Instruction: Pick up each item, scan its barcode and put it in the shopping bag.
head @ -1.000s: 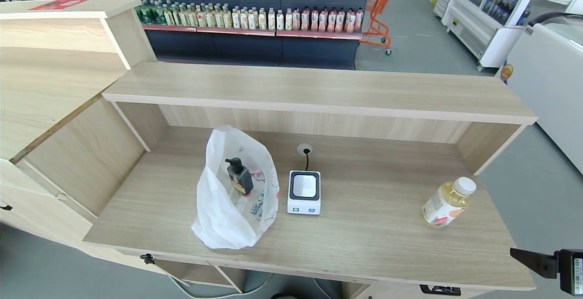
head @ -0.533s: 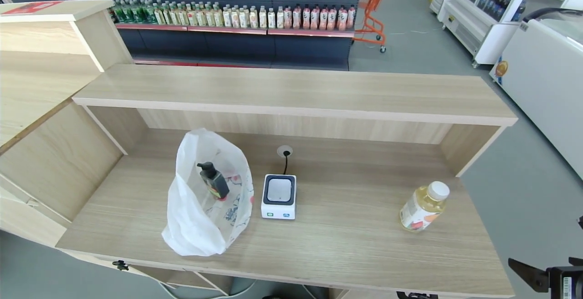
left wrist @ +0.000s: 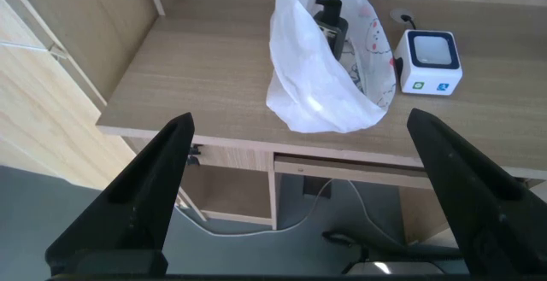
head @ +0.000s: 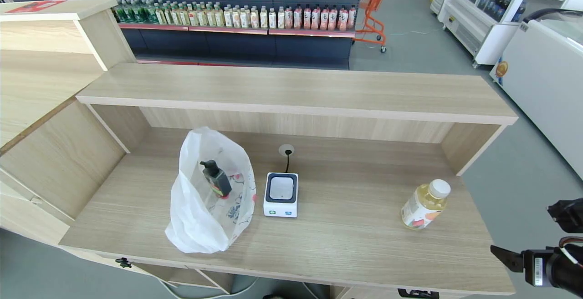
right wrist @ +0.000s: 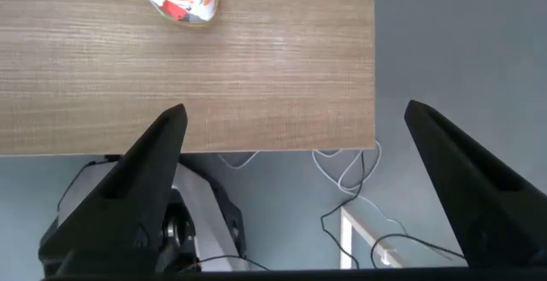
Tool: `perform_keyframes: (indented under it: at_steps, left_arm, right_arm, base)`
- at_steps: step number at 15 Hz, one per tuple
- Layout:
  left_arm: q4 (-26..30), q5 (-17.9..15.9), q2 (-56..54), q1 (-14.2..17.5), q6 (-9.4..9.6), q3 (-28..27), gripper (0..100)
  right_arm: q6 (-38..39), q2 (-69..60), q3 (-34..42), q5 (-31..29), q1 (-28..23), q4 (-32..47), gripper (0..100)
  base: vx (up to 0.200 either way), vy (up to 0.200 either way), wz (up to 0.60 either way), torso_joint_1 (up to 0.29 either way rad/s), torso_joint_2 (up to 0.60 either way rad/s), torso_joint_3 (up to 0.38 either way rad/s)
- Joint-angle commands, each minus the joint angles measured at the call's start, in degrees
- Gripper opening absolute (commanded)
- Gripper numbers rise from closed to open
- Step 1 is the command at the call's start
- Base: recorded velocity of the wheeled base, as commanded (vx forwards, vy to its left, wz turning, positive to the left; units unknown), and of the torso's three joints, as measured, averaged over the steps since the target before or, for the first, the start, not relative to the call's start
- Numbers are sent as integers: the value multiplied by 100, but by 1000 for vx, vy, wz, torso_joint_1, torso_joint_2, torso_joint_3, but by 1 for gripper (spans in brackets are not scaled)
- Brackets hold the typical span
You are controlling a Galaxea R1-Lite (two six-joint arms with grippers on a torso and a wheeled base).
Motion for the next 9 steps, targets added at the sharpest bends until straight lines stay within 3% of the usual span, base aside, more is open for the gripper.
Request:
perform_keyframes:
  at_steps: [1, 4, 9]
  left_arm:
    - [0, 2, -2, -4, -1, 0, 100]
    - [0, 2, -2, -4, -1, 0, 100]
    - [0, 2, -2, -4, -1, 0, 100]
  right_arm:
    - [27, 1243, 21, 19, 367, -943, 100]
    - [27, 2227, 30, 19, 648, -2095, 100]
    - [185, 3396, -181, 1, 1078, -3264, 100]
  base:
    - [0, 0, 0, 0, 0, 0]
    - [0, 0, 0, 0, 0, 0]
    - [0, 0, 0, 0, 0, 0]
